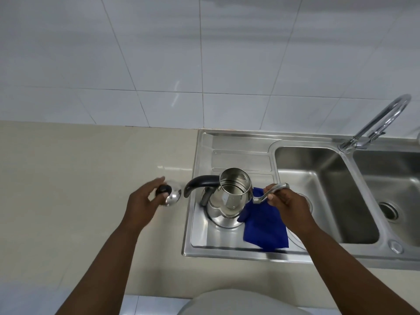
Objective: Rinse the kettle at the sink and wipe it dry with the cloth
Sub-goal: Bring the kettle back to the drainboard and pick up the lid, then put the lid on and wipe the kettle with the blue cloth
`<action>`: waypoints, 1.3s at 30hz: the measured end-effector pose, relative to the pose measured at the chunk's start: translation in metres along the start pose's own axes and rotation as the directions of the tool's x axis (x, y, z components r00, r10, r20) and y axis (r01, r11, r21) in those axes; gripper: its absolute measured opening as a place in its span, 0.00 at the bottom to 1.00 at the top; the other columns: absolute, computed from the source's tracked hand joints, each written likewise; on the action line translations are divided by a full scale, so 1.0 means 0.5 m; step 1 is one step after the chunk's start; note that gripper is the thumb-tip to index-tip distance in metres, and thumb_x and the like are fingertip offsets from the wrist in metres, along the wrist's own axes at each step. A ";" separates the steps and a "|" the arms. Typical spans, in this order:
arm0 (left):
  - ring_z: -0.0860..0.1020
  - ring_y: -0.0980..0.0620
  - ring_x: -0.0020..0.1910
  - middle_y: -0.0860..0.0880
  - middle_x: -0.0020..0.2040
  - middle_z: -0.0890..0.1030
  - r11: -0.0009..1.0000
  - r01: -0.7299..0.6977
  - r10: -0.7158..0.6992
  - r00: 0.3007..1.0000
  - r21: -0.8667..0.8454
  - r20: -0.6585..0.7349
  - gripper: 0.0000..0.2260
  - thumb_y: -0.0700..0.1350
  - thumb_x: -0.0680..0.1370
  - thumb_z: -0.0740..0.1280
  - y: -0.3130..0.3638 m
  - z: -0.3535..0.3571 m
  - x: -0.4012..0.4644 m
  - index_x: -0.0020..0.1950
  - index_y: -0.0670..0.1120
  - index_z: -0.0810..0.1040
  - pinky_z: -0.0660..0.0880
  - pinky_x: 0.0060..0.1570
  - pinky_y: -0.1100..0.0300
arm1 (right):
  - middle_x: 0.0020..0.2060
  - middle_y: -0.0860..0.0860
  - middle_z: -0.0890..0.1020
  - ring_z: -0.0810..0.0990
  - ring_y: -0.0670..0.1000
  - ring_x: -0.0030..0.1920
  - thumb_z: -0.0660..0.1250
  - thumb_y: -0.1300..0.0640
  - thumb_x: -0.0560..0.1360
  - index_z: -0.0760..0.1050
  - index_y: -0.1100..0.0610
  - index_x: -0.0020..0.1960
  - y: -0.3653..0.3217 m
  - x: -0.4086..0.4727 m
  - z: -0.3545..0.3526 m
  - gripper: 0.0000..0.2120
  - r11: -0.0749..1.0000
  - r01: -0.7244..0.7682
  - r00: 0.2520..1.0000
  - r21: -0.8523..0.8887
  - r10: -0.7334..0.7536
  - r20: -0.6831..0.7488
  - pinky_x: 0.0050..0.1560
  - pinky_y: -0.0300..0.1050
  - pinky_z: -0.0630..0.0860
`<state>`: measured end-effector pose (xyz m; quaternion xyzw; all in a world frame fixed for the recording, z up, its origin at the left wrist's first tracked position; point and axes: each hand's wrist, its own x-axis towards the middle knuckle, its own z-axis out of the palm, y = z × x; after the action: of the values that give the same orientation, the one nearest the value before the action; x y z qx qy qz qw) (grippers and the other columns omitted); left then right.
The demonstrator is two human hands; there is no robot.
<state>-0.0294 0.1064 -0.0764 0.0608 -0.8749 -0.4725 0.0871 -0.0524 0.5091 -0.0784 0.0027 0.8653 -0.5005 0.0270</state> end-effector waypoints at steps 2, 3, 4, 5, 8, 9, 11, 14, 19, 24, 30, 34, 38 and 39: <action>0.77 0.60 0.61 0.55 0.61 0.81 0.996 -0.084 0.085 0.996 -0.032 0.002 0.18 0.38 0.74 0.73 0.071 -0.001 0.023 0.63 0.48 0.80 0.68 0.62 0.72 | 0.49 0.39 0.84 0.84 0.48 0.50 0.68 0.55 0.78 0.79 0.39 0.52 0.002 0.001 0.001 0.11 1.000 0.002 1.000 -0.008 -0.002 -0.002 0.58 0.54 0.81; 0.77 0.62 0.62 0.56 0.61 0.81 0.990 -0.129 0.130 0.991 -0.054 0.014 0.18 0.38 0.74 0.73 0.107 0.004 0.032 0.62 0.49 0.80 0.69 0.62 0.71 | 0.48 0.38 0.84 0.84 0.47 0.50 0.68 0.55 0.78 0.78 0.36 0.51 0.002 0.001 0.002 0.12 1.000 -0.004 1.000 -0.007 0.004 -0.004 0.58 0.52 0.81; 0.77 0.62 0.61 0.57 0.61 0.81 0.981 -0.180 0.182 0.983 -0.073 0.031 0.17 0.38 0.74 0.73 0.140 0.015 0.039 0.62 0.49 0.80 0.69 0.62 0.70 | 0.47 0.36 0.84 0.84 0.46 0.50 0.68 0.56 0.78 0.78 0.34 0.49 0.003 0.001 0.002 0.14 1.000 -0.011 1.000 0.002 0.011 -0.009 0.58 0.51 0.81; 0.77 0.62 0.61 0.56 0.60 0.82 0.970 -0.229 0.234 0.971 -0.085 0.053 0.17 0.38 0.74 0.73 0.170 0.031 0.044 0.61 0.48 0.81 0.70 0.62 0.68 | 0.47 0.34 0.84 0.84 0.45 0.50 0.68 0.56 0.78 0.78 0.33 0.49 0.004 0.001 0.002 0.15 1.000 -0.017 1.000 0.005 0.017 -0.014 0.58 0.50 0.81; 0.79 0.58 0.59 0.53 0.58 0.82 0.950 -0.283 0.302 0.940 -0.132 0.159 0.16 0.39 0.73 0.74 0.238 0.093 0.051 0.60 0.47 0.81 0.76 0.59 0.59 | 0.46 0.34 0.84 0.83 0.39 0.49 0.68 0.55 0.78 0.77 0.33 0.50 0.002 0.000 0.002 0.14 1.000 -0.005 1.000 -0.012 0.004 -0.017 0.57 0.47 0.81; 0.78 0.58 0.60 0.53 0.59 0.82 0.951 -0.272 0.297 0.934 -0.144 0.199 0.17 0.39 0.73 0.74 0.251 0.113 0.052 0.61 0.47 0.81 0.78 0.57 0.57 | 0.47 0.36 0.84 0.83 0.39 0.49 0.68 0.55 0.78 0.77 0.34 0.51 0.001 -0.001 0.002 0.13 1.000 0.002 1.000 -0.016 -0.002 -0.016 0.57 0.47 0.81; 0.77 0.60 0.59 0.54 0.59 0.81 0.957 -0.261 0.287 0.923 -0.129 0.255 0.17 0.42 0.74 0.73 0.265 0.148 0.056 0.62 0.48 0.80 0.78 0.57 0.56 | 0.47 0.38 0.84 0.83 0.38 0.49 0.68 0.56 0.78 0.77 0.36 0.52 -0.001 -0.001 0.001 0.13 1.000 0.003 1.000 -0.007 -0.004 -0.016 0.57 0.46 0.81; 0.77 0.60 0.57 0.54 0.59 0.81 0.955 -0.289 0.294 0.909 -0.062 0.295 0.17 0.44 0.74 0.73 0.269 0.179 0.064 0.63 0.50 0.79 0.76 0.57 0.59 | 0.46 0.38 0.84 0.83 0.37 0.49 0.68 0.55 0.78 0.78 0.39 0.53 -0.003 -0.001 0.002 0.10 1.000 0.000 1.000 -0.024 -0.001 -0.007 0.56 0.42 0.81; 0.78 0.56 0.58 0.54 0.59 0.81 0.957 -0.289 0.272 0.903 0.000 0.332 0.17 0.47 0.74 0.72 0.267 0.194 0.067 0.63 0.52 0.79 0.75 0.57 0.61 | 0.46 0.40 0.84 0.83 0.39 0.49 0.68 0.56 0.78 0.80 0.45 0.56 -0.004 -0.002 0.002 0.09 1.000 -0.020 1.000 -0.004 0.020 0.001 0.58 0.42 0.79; 0.79 0.55 0.58 0.53 0.59 0.82 0.969 -0.246 0.223 0.918 0.028 0.327 0.17 0.48 0.74 0.72 0.269 0.202 0.066 0.63 0.52 0.79 0.74 0.59 0.60 | 0.47 0.40 0.84 0.83 0.39 0.48 0.67 0.56 0.78 0.79 0.46 0.56 -0.005 -0.003 0.003 0.09 1.000 -0.027 1.000 -0.001 0.027 -0.002 0.57 0.40 0.79; 0.79 0.57 0.57 0.54 0.59 0.82 0.968 -0.253 0.243 0.921 -0.010 0.305 0.17 0.46 0.75 0.71 0.268 0.201 0.057 0.64 0.52 0.78 0.75 0.58 0.62 | 0.49 0.38 0.84 0.83 0.40 0.51 0.68 0.56 0.78 0.80 0.46 0.57 0.005 -0.002 0.007 0.10 0.999 -0.025 1.000 0.025 0.026 -0.016 0.60 0.45 0.80; 0.79 0.56 0.57 0.53 0.60 0.82 0.960 -0.281 0.262 0.913 0.017 0.312 0.17 0.45 0.76 0.71 0.272 0.201 0.057 0.64 0.51 0.78 0.73 0.57 0.65 | 0.49 0.39 0.85 0.84 0.41 0.51 0.68 0.57 0.78 0.78 0.36 0.52 0.007 0.000 0.008 0.14 0.999 -0.015 1.000 0.046 0.016 -0.025 0.60 0.49 0.81; 0.79 0.53 0.56 0.52 0.59 0.81 0.937 -0.340 0.289 0.884 0.081 0.367 0.17 0.45 0.76 0.70 0.277 0.192 0.066 0.65 0.49 0.78 0.72 0.54 0.64 | 0.49 0.36 0.85 0.84 0.42 0.51 0.69 0.56 0.77 0.78 0.32 0.50 0.009 -0.003 0.008 0.16 0.999 -0.010 1.000 0.052 0.012 -0.029 0.59 0.51 0.81; 0.79 0.53 0.56 0.52 0.59 0.81 0.934 -0.346 0.291 0.881 0.090 0.375 0.17 0.45 0.76 0.70 0.279 0.189 0.067 0.65 0.49 0.78 0.72 0.54 0.64 | 0.49 0.35 0.85 0.84 0.41 0.52 0.69 0.56 0.77 0.78 0.31 0.50 0.008 -0.003 0.008 0.16 0.999 -0.004 1.000 0.052 0.006 -0.028 0.60 0.51 0.81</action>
<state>-0.0855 0.2535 -0.0075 -0.1640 -0.9079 -0.3859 -0.0007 -0.0506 0.5076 -0.0839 0.0125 0.8523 -0.5227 0.0161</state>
